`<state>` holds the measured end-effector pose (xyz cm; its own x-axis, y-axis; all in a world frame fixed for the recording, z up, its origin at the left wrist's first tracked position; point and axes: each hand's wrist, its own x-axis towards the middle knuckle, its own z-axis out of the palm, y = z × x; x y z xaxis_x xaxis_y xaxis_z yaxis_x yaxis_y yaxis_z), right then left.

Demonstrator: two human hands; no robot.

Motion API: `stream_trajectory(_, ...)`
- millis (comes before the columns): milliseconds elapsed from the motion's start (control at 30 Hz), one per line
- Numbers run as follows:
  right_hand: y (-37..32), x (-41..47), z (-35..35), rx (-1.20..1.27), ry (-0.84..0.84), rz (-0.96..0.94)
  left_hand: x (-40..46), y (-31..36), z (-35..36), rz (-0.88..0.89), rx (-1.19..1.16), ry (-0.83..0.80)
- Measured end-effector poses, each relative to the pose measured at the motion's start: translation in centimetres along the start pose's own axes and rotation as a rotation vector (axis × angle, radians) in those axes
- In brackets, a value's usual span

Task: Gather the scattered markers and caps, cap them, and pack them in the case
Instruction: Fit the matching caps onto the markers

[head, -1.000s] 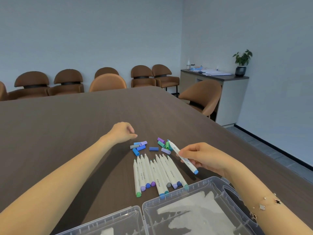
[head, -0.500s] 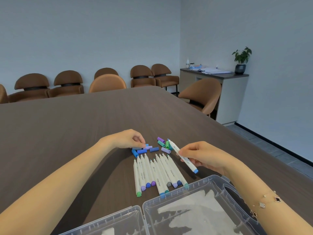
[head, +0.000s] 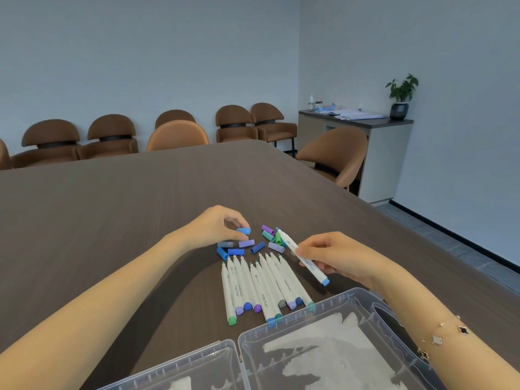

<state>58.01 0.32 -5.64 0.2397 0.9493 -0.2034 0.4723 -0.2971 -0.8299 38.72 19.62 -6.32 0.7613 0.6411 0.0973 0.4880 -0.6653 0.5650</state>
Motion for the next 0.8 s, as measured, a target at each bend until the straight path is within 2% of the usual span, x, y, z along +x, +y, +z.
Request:
stream_trajectory(233,-0.1,-0.2,0.4,-0.048,0.006,-0.044,-0.3,2.5,0.2,0.055,-0.192,0.07)
stream_trajectory(367,-0.3,-0.2,0.4,-0.036,0.037,-0.043,-0.2,4.2,0.8,-0.067,-0.524,0.063)
stream_trajectory(567,-0.4,-0.2,0.5,-0.021,0.049,-0.055,-0.1,5.4,2.3,-0.256,-0.838,0.152)
stream_trajectory(700,-0.5,-0.3,0.5,-0.005,0.061,-0.053,0.1,6.4,3.1,-0.442,-0.972,0.157)
stream_trajectory(800,-0.5,-0.5,0.4,0.008,0.062,-0.054,0.2,6.7,3.3,-0.484,-0.993,0.202)
